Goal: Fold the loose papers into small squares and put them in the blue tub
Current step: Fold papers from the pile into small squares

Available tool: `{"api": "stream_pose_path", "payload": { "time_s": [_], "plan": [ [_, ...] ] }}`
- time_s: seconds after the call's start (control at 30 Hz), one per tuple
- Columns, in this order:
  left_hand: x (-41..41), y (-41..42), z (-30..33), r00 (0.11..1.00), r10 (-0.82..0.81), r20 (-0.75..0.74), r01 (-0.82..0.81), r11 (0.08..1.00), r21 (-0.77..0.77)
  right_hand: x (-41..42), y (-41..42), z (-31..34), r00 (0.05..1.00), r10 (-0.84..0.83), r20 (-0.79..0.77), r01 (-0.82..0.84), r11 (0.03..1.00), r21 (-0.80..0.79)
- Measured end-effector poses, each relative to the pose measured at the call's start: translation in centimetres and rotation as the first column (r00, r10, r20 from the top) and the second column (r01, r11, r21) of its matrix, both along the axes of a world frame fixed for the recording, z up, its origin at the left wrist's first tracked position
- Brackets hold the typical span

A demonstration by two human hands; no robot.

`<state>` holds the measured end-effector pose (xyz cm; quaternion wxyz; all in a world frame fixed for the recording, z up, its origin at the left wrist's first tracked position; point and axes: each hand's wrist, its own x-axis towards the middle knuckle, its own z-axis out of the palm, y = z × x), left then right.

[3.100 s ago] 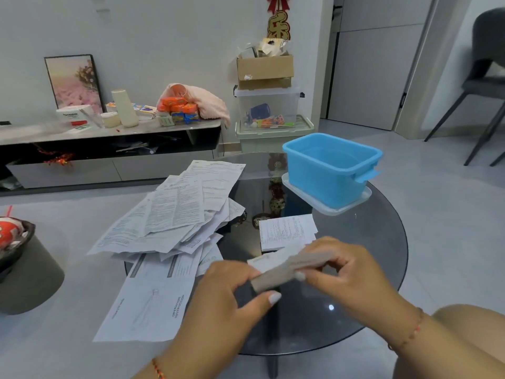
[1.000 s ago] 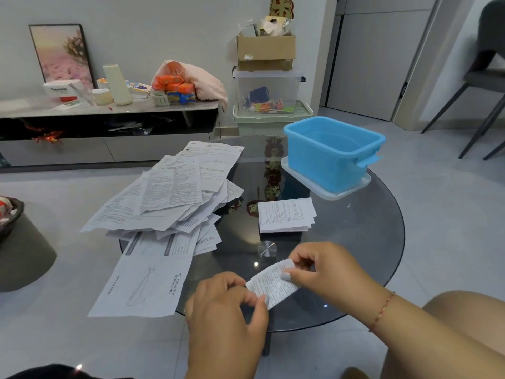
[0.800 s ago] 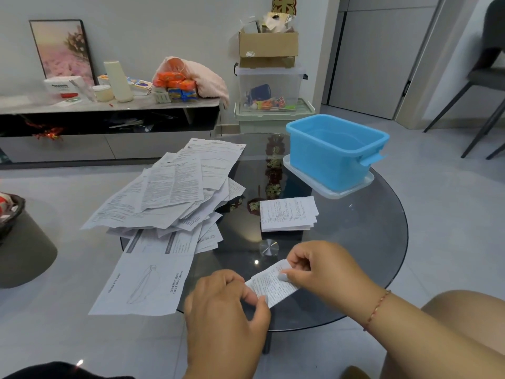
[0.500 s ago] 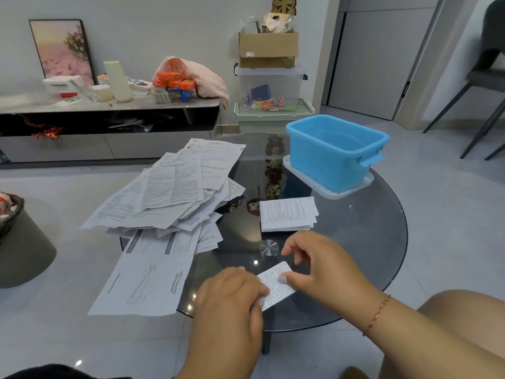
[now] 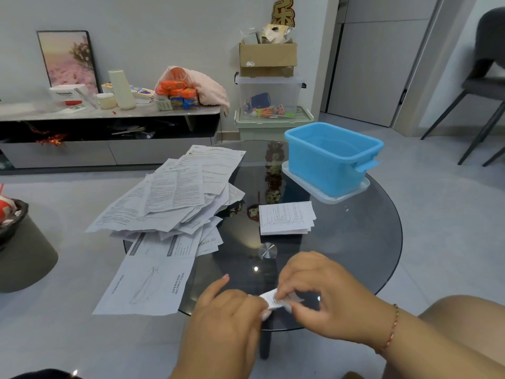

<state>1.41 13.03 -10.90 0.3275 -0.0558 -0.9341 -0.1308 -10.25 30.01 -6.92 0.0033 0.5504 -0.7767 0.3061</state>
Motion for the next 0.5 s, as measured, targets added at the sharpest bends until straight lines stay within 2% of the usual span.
{"api": "stream_pose_path", "payload": {
  "time_s": [0.17,0.23,0.33,0.43,0.5],
  "plan": [
    [-0.5,0.3,2.8,0.994,0.029,0.108,-0.044,0.990,0.137,0.1,-1.3,0.5,0.995,-0.021,-0.096,0.013,0.996,-0.086],
    [-0.8,0.5,4.3,0.981,0.077,0.177,-0.114,0.972,0.207,-0.1,-1.3,1.1,0.997,-0.053,-0.052,0.045,0.989,-0.139],
    [-1.8,0.2,5.7,0.953,0.117,0.279,-0.201,0.934,0.295,-0.8,-1.1,1.7,0.991,-0.133,0.011,0.133,0.982,-0.134],
    [-3.2,0.1,7.6,0.959,0.105,0.262,-0.194,0.919,0.344,-2.3,-0.7,2.0,0.965,-0.255,0.062,0.261,0.958,-0.120],
    [-4.8,-0.3,8.5,0.959,0.108,0.263,-0.206,0.901,0.382,-3.5,-0.2,2.1,0.917,-0.380,0.118,0.394,0.909,-0.135]
  ]
}}
